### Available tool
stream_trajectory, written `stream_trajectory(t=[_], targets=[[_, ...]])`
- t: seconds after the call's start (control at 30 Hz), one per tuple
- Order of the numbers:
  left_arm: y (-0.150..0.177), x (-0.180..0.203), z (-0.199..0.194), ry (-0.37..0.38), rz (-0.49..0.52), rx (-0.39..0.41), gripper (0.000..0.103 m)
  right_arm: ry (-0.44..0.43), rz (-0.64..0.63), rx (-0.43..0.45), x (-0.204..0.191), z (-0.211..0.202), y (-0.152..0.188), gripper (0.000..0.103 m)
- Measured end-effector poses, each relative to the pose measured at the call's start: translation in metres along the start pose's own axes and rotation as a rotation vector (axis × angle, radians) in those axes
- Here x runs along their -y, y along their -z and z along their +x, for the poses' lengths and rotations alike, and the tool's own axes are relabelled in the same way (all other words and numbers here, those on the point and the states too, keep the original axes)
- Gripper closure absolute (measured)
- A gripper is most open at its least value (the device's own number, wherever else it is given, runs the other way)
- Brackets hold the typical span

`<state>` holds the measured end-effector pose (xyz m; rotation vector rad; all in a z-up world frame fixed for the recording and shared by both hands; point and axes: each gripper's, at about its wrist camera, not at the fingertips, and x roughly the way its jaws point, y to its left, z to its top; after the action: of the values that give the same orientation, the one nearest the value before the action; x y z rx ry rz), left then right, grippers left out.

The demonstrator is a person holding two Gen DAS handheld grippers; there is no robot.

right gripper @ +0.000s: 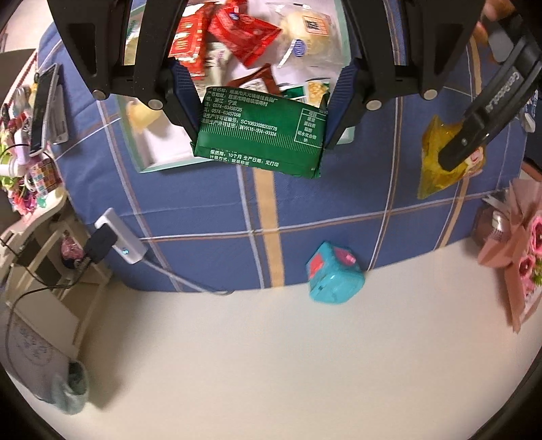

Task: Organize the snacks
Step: 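Carry the yellow cake and green packets over the tray and open both grippers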

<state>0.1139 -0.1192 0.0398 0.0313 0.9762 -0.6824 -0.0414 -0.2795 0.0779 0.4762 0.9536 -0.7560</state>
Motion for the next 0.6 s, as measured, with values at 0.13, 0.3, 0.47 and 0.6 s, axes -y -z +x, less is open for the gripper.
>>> stream_trajectory(t=[0.13,0.3,0.47,0.6], targets=[[0.001,0.018,-0.010,0.027,0.021,0.013,0.027,0.008,0.038,0.026,0.023,-0.013,-0.004,0.033],[0.008,0.039,-0.015,0.060,0.045,0.007,0.027,0.022,0.107,0.046,0.059,-0.026,-0.007,0.033],[0.016,0.062,-0.016,0.085,0.071,-0.013,0.027,0.050,0.182,0.052,0.097,-0.033,-0.008,0.033],[0.022,0.080,-0.014,0.106,0.100,-0.034,0.027,0.060,0.236,0.071,0.123,-0.041,-0.007,0.033]])
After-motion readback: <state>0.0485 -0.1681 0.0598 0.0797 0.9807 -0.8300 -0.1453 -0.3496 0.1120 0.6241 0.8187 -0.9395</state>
